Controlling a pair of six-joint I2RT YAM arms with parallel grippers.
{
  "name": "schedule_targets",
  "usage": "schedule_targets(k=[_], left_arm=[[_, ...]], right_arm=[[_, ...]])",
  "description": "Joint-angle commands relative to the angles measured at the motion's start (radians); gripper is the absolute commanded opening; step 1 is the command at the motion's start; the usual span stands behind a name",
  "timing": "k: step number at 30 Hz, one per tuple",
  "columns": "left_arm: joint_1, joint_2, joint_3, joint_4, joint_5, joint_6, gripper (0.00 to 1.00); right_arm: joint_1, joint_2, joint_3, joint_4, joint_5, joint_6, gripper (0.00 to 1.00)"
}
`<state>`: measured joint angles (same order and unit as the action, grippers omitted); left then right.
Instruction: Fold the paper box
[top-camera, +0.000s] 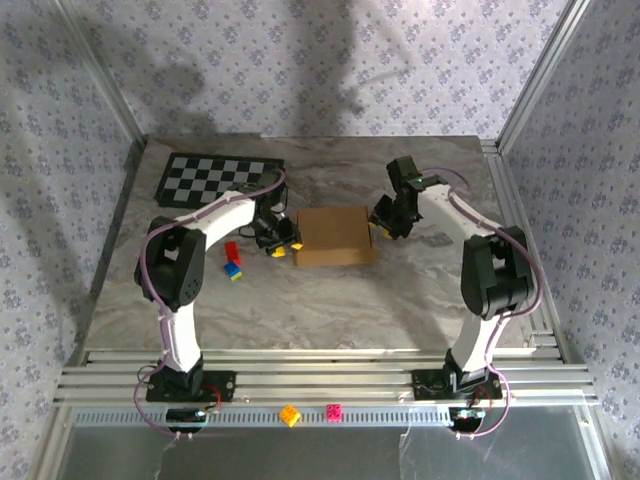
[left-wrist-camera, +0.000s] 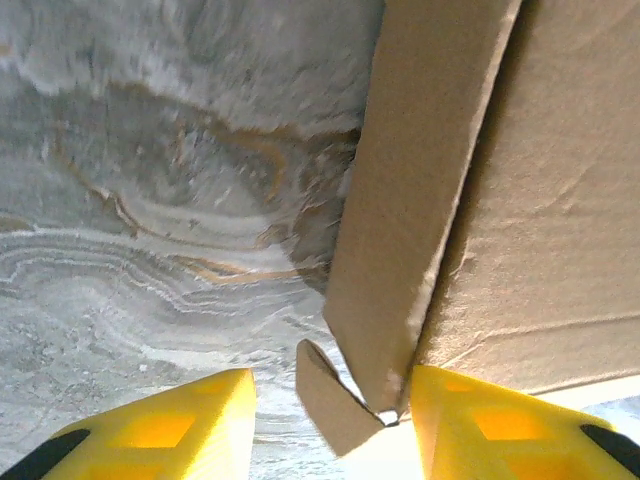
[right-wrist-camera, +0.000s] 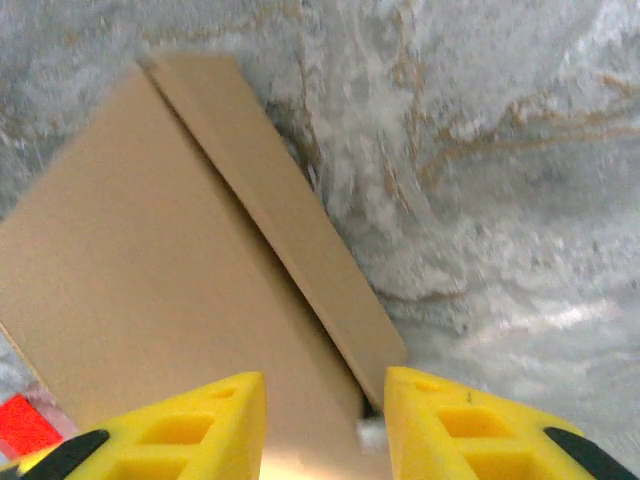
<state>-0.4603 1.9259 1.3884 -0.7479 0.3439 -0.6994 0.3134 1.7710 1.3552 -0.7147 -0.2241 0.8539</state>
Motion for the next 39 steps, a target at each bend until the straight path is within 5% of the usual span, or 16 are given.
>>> schedule_targets(k=[1, 7, 13, 17, 23, 39], left_arm=[[-0.001, -0.029, -0.01, 0.034, 0.0, -0.001, 0.44], [-0.015, -0.031, -0.011, 0.043, -0.01, -0.008, 0.44], [-0.016, -0.101, 0.036, 0.005, -0.055, -0.048, 0.63], [0.009, -0.111, 0.065, -0.022, -0.04, -0.086, 0.66], [0.031, -0.061, 0.064, 0.04, 0.023, -0.128, 0.56], [0.048, 0.045, 0.089, 0.111, 0.004, -0.122, 0.31]], right_arm=[[0.028, -0.078, -0.071, -0.031, -0.018, -0.025, 0.37], [0.037, -0.089, -0.12, 0.013, -0.027, -0.048, 0.35], [0.029, -0.03, -0.02, -0.04, 0.008, -0.161, 0.41], [0.022, 0.007, 0.029, -0.06, 0.043, -0.328, 0.5], [-0.006, 0.083, 0.076, -0.058, -0.035, -0.456, 0.53], [-0.038, 0.114, 0.082, -0.066, -0.073, -0.423, 0.46]])
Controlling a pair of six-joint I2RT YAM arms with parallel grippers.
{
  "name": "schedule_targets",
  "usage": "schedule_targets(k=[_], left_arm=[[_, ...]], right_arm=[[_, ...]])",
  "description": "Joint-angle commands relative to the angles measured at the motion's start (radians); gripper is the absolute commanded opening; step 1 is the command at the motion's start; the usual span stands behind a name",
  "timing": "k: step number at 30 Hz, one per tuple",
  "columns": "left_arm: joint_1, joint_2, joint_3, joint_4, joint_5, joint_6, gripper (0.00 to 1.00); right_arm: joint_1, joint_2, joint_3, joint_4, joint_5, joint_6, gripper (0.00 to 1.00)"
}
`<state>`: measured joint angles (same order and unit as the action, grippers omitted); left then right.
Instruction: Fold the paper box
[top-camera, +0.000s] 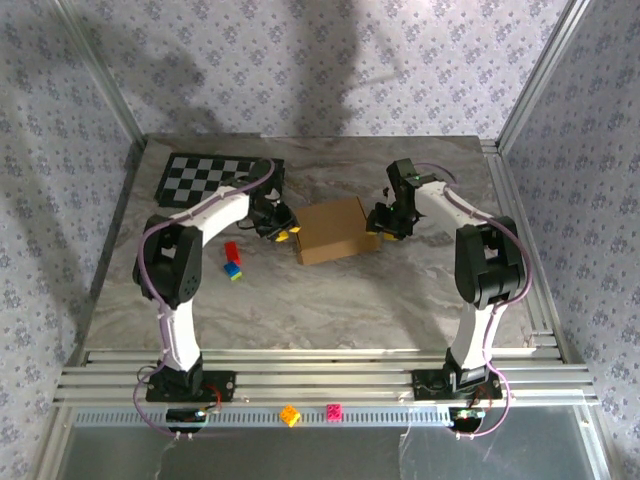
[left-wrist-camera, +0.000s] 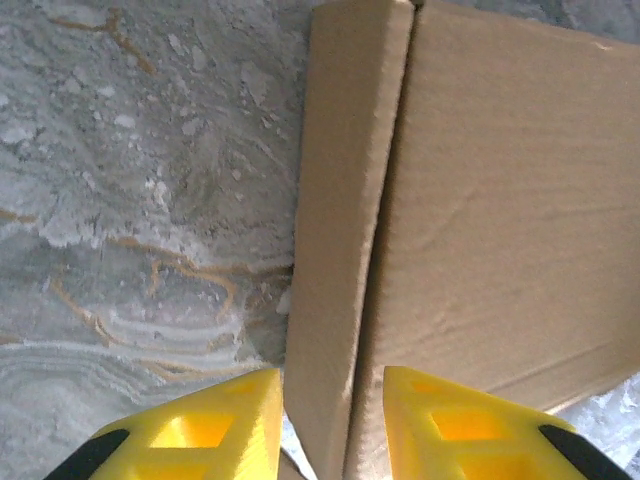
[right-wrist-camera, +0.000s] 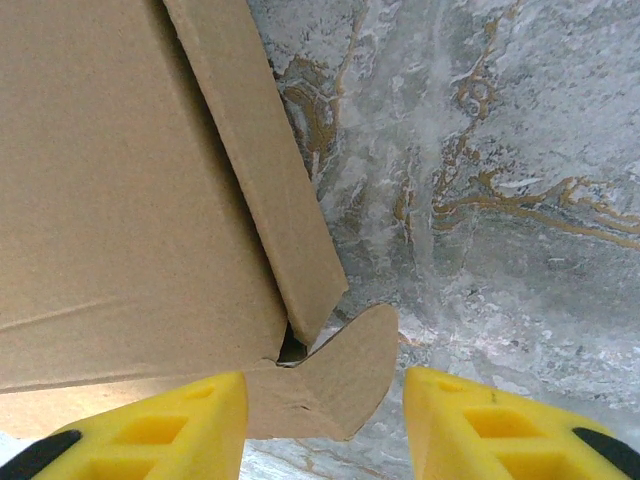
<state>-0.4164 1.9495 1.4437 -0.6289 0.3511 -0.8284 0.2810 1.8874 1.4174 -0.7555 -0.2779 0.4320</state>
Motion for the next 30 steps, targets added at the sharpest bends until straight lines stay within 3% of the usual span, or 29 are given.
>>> schedule_targets(k=[1, 22, 28, 30], left_arm=[[0.005, 0.025, 0.031, -0.003, -0.009, 0.007, 0.3], [0.015, 0.103, 0.064, 0.009, -0.005, 0.025, 0.26], [0.012, 0.102, 0.032, 0.013, -0.022, 0.034, 0.19], [0.011, 0.11, 0.033, 0.012, -0.024, 0.037, 0.12]], right_arm=[[-0.006, -0.001, 0.022, -0.026, -0.021, 0.002, 0.46], [-0.009, 0.002, 0.035, -0.023, -0.041, 0.01, 0.44], [-0.011, -0.003, 0.032, -0.019, -0.046, 0.015, 0.44], [-0.011, -0.004, 0.03, -0.015, -0.05, 0.02, 0.43]])
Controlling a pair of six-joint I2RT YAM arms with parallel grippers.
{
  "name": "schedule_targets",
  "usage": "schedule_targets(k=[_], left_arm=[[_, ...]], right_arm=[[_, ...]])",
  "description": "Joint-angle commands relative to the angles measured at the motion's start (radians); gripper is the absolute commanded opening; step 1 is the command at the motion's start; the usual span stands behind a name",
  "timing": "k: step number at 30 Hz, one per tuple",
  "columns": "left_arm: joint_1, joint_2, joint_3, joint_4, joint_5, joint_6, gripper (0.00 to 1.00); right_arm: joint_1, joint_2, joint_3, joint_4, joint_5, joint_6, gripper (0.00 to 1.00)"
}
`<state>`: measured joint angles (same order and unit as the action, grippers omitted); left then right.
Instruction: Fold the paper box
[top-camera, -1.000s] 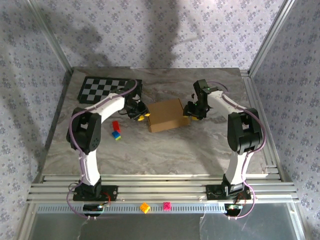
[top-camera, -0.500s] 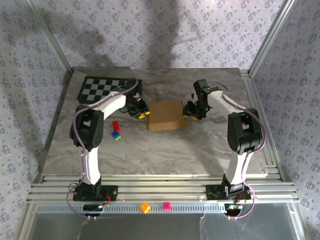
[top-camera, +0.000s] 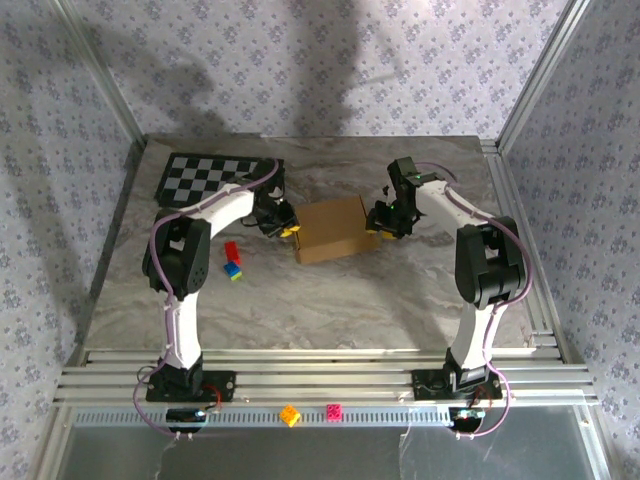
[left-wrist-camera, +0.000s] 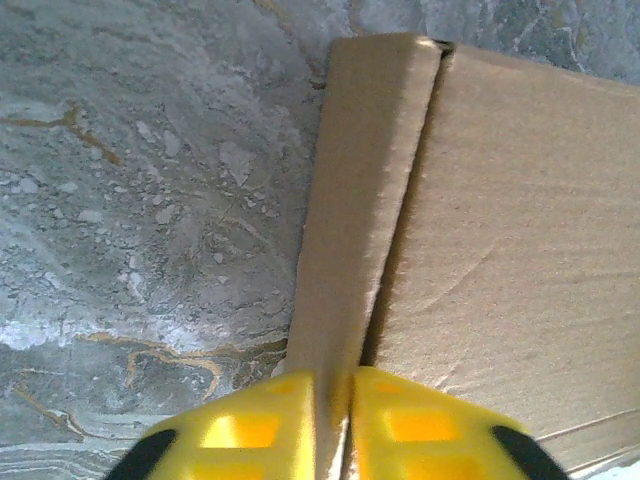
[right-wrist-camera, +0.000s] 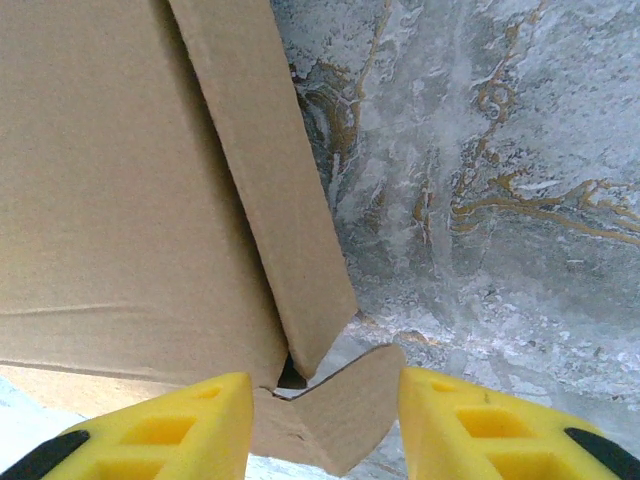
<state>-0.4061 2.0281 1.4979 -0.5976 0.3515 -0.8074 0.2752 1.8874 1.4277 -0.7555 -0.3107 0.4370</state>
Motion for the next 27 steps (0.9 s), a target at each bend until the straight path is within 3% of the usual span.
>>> schedule_targets(k=[1, 5, 10, 15, 18, 23, 27], left_arm=[[0.0, 0.035, -0.02, -0.019, -0.025, 0.019, 0.07], [-0.002, 0.036, -0.01, -0.03, -0.031, 0.025, 0.0], [0.005, 0.017, 0.017, -0.062, 0.011, 0.011, 0.0], [0.018, -0.023, 0.075, -0.127, 0.145, -0.038, 0.0], [0.029, -0.052, 0.062, -0.131, 0.235, -0.077, 0.0], [0.048, -0.095, -0.018, -0.05, 0.345, -0.163, 0.0], [0.052, -0.108, -0.031, -0.014, 0.384, -0.21, 0.0]], right_arm=[[-0.005, -0.004, 0.019, -0.013, -0.019, 0.018, 0.43], [-0.008, -0.014, 0.022, -0.014, -0.013, 0.03, 0.42], [-0.022, -0.082, 0.004, 0.016, -0.016, 0.081, 0.44], [-0.066, -0.209, -0.063, 0.111, -0.048, 0.195, 0.62], [-0.1, -0.283, -0.143, 0.212, -0.1, 0.341, 0.74], [-0.085, -0.383, -0.354, 0.491, -0.201, 0.653, 0.82], [-0.024, -0.438, -0.446, 0.603, -0.169, 0.774, 0.88]])
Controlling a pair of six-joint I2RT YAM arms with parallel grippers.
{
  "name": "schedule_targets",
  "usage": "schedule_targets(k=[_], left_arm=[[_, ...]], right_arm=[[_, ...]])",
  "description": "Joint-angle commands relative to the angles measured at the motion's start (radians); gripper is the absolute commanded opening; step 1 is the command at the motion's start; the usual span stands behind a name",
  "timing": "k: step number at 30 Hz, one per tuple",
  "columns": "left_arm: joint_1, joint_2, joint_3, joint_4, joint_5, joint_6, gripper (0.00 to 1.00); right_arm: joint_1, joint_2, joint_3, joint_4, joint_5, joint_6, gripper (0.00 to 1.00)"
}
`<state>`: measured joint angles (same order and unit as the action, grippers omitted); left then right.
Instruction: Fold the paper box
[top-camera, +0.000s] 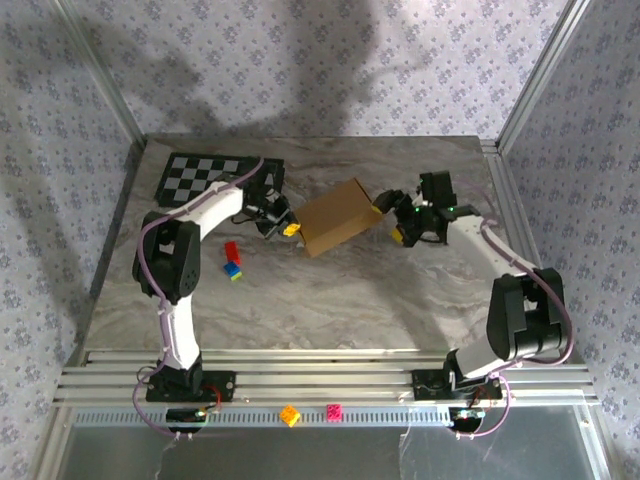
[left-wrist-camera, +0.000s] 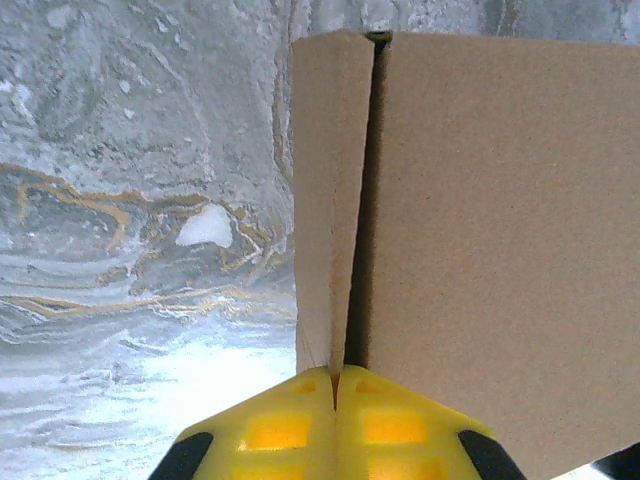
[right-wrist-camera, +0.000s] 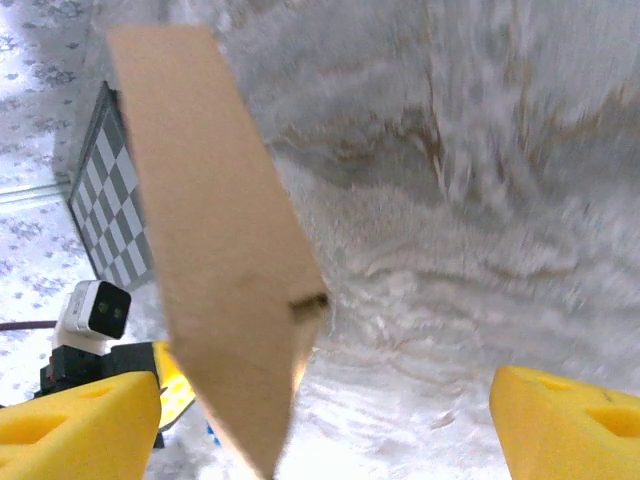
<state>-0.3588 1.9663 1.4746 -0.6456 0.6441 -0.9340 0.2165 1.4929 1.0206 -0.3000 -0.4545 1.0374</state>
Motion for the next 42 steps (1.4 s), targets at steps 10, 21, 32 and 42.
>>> schedule_targets(k=[10, 21, 32, 42], left_arm=[[0.004, -0.048, 0.006, 0.017, 0.141, -0.088, 0.0], [-0.002, -0.058, -0.002, 0.019, 0.156, -0.085, 0.0], [0.0, -0.094, 0.054, -0.066, 0.107, -0.02, 0.42], [-0.233, -0.255, 0.346, -0.311, -0.4, 0.642, 0.66]], right_arm=[[0.082, 0.017, -0.035, 0.239, -0.027, 0.114, 0.86], [0.119, 0.099, 0.075, 0.205, 0.02, 0.068, 0.57], [0.13, 0.079, 0.18, -0.046, 0.144, 0.054, 0.41], [0.104, 0.084, 0.366, -0.529, 0.21, 0.131, 0.41]])
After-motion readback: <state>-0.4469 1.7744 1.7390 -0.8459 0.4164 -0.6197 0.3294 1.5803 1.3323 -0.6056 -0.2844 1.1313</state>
